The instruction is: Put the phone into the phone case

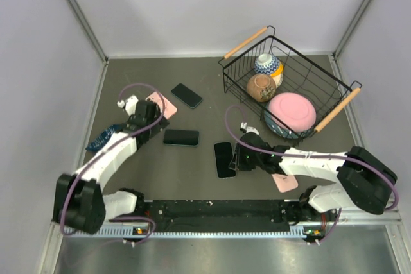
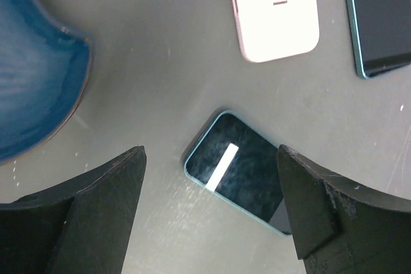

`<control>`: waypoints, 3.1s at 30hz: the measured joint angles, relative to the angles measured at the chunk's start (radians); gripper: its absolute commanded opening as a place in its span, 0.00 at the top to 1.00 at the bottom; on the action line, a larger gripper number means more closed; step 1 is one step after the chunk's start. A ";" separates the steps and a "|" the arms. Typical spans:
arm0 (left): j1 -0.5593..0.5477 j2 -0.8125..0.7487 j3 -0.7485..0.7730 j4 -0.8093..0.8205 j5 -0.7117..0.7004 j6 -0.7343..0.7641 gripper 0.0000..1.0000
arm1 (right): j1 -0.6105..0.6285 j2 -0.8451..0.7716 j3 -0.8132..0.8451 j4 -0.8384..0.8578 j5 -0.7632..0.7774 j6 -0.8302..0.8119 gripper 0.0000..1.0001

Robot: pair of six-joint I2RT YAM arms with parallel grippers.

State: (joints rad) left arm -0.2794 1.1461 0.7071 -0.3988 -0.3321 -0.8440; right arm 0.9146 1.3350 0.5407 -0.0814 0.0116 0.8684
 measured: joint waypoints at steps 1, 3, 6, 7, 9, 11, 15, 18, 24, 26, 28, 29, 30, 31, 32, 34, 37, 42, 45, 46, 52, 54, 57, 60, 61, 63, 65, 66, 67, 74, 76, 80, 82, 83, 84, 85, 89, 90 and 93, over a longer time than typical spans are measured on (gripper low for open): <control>0.003 0.037 0.028 -0.008 -0.003 0.001 0.07 | 0.002 -0.005 -0.005 0.006 0.004 0.000 0.76; 0.004 0.141 0.120 -0.030 -0.023 0.006 0.05 | 0.009 -0.019 -0.010 0.006 0.014 -0.004 0.62; 0.005 0.272 0.247 -0.040 -0.041 0.023 0.03 | 0.023 -0.065 -0.010 -0.028 0.021 -0.022 0.41; 0.005 0.314 0.288 -0.045 -0.047 0.031 0.03 | 0.029 -0.089 -0.010 -0.041 0.021 -0.031 0.37; 0.006 0.391 0.359 -0.055 -0.057 0.042 0.03 | 0.037 -0.150 -0.010 -0.068 0.022 -0.048 0.18; 0.008 0.462 0.422 -0.082 -0.068 0.046 0.03 | 0.039 -0.212 -0.006 -0.084 0.022 -0.062 0.10; 0.013 0.624 0.557 -0.145 -0.079 0.047 0.02 | 0.040 -0.336 0.021 -0.116 0.021 -0.090 0.01; 0.015 0.708 0.607 -0.166 -0.077 0.053 0.01 | 0.041 -0.423 0.035 -0.139 0.021 -0.101 0.01; 0.017 0.789 0.659 -0.190 -0.073 0.077 0.01 | 0.041 -0.563 0.036 -0.195 0.030 -0.112 0.01; 0.019 0.801 0.670 -0.193 -0.069 0.084 0.01 | 0.041 -0.590 0.036 -0.214 0.037 -0.116 0.01; 0.023 0.803 0.673 -0.191 -0.062 0.087 0.01 | 0.041 -0.606 0.036 -0.226 0.042 -0.118 0.01; 0.026 0.806 0.673 -0.189 -0.056 0.087 0.01 | 0.041 -0.608 0.036 -0.228 0.043 -0.118 0.01; 0.028 0.806 0.673 -0.187 -0.050 0.089 0.01 | 0.041 -0.608 0.036 -0.229 0.045 -0.118 0.01; 0.031 0.806 0.673 -0.185 -0.044 0.092 0.01 | 0.041 -0.608 0.036 -0.231 0.045 -0.118 0.01; 0.032 0.806 0.673 -0.184 -0.039 0.094 0.01 | 0.041 -0.608 0.036 -0.236 0.045 -0.118 0.01; 0.035 0.806 0.673 -0.181 -0.031 0.100 0.01 | 0.041 -0.608 0.036 -0.243 0.045 -0.119 0.01; 0.039 0.806 0.673 -0.178 -0.018 0.100 0.03 | 0.041 -0.607 0.036 -0.246 0.045 -0.119 0.01; 0.049 0.806 0.673 -0.150 0.040 0.075 0.04 | 0.041 -0.606 0.036 -0.249 0.045 -0.119 0.01; 0.050 0.808 0.673 -0.137 0.063 0.060 0.05 | 0.041 -0.607 0.036 -0.249 0.045 -0.119 0.01; 0.051 0.810 0.673 -0.134 0.065 0.056 0.09 | 0.041 -0.607 0.036 -0.249 0.045 -0.119 0.01; 0.063 0.823 0.672 -0.135 0.082 0.029 0.22 | 0.041 -0.615 0.036 -0.250 0.045 -0.118 0.01; 0.065 0.824 0.674 -0.138 0.088 0.021 0.27 | 0.041 -0.624 0.036 -0.250 0.045 -0.118 0.01; 0.069 0.829 0.697 -0.170 0.083 0.016 0.33 | 0.041 -0.641 0.036 -0.250 0.044 -0.117 0.01; 0.074 0.842 0.721 -0.201 0.086 0.016 0.35 | 0.041 -0.660 0.036 -0.254 0.044 -0.117 0.01; 0.075 0.842 0.724 -0.209 0.084 0.016 0.35 | 0.041 -0.666 0.036 -0.257 0.045 -0.117 0.01; 0.075 0.842 0.724 -0.212 0.081 0.019 0.37 | 0.041 -0.673 0.036 -0.259 0.044 -0.116 0.01; 0.075 0.841 0.724 -0.213 0.081 0.029 0.34 | 0.041 -0.676 0.036 -0.263 0.044 -0.114 0.01; 0.075 0.839 0.723 -0.212 0.081 0.035 0.29 | 0.041 -0.676 0.036 -0.265 0.044 -0.113 0.01; 0.075 0.838 0.720 -0.212 0.082 0.040 0.25 | 0.041 -0.676 0.036 -0.266 0.044 -0.111 0.01; 0.080 0.820 0.695 -0.214 0.102 0.099 0.01 | 0.041 -0.677 0.036 -0.272 0.044 -0.105 0.01; 0.080 0.820 0.697 -0.217 0.108 0.101 0.01 | 0.041 -0.680 0.036 -0.272 0.044 -0.100 0.01; 0.078 0.830 0.720 -0.253 0.122 0.107 0.01 | 0.041 -0.692 0.036 -0.272 0.043 -0.097 0.01; 0.077 0.841 0.739 -0.272 0.130 0.109 0.01 | 0.041 -0.698 0.036 -0.272 0.042 -0.097 0.01; 0.076 0.845 0.748 -0.280 0.133 0.110 0.01 | 0.041 -0.700 0.036 -0.272 0.041 -0.098 0.01; 0.077 0.849 0.754 -0.284 0.136 0.110 0.01 | 0.041 -0.700 0.036 -0.272 0.040 -0.098 0.01; 0.076 0.850 0.756 -0.285 0.140 0.110 0.01 | 0.041 -0.700 0.036 -0.272 0.040 -0.098 0.01; 0.074 0.856 0.764 -0.290 0.142 0.109 0.01 | 0.041 -0.700 0.036 -0.272 0.038 -0.098 0.01; 0.074 0.859 0.768 -0.293 0.143 0.110 0.01 | 0.041 -0.700 0.036 -0.272 0.037 -0.098 0.01; 0.074 0.874 0.790 -0.306 0.146 0.111 0.01 | 0.041 -0.700 0.036 -0.272 0.036 -0.098 0.01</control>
State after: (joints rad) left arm -0.2050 2.0201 1.4975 -0.7048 -0.1856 -0.7334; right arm 0.9558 0.6350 0.5766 -0.3531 0.0479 0.7700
